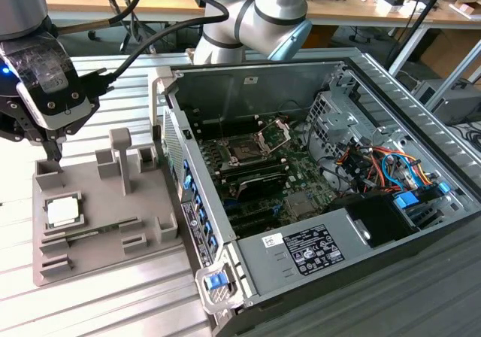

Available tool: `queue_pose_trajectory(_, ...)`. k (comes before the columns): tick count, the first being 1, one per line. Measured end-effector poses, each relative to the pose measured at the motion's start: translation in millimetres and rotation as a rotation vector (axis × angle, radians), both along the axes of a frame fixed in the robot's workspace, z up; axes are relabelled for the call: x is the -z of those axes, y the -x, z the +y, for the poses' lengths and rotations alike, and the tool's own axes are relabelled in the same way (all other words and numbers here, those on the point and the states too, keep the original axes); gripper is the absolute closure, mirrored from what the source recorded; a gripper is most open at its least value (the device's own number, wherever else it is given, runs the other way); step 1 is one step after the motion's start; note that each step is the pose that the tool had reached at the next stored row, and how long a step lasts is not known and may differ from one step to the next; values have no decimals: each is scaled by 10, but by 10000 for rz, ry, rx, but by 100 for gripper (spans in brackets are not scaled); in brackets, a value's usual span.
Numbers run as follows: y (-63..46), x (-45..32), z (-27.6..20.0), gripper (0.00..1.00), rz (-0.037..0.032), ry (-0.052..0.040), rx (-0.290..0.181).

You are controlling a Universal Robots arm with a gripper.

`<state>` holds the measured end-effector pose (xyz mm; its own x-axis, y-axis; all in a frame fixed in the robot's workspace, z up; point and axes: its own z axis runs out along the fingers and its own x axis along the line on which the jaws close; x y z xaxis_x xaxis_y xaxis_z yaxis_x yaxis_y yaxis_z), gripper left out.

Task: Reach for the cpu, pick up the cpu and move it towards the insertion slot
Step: 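Reach for the cpu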

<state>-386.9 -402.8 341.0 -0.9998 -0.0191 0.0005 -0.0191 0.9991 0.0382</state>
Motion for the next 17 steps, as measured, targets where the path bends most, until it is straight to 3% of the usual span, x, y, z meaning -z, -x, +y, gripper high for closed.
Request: queue_pose_trajectory(17, 1, 50, -1, 89, 0, 1, 0)
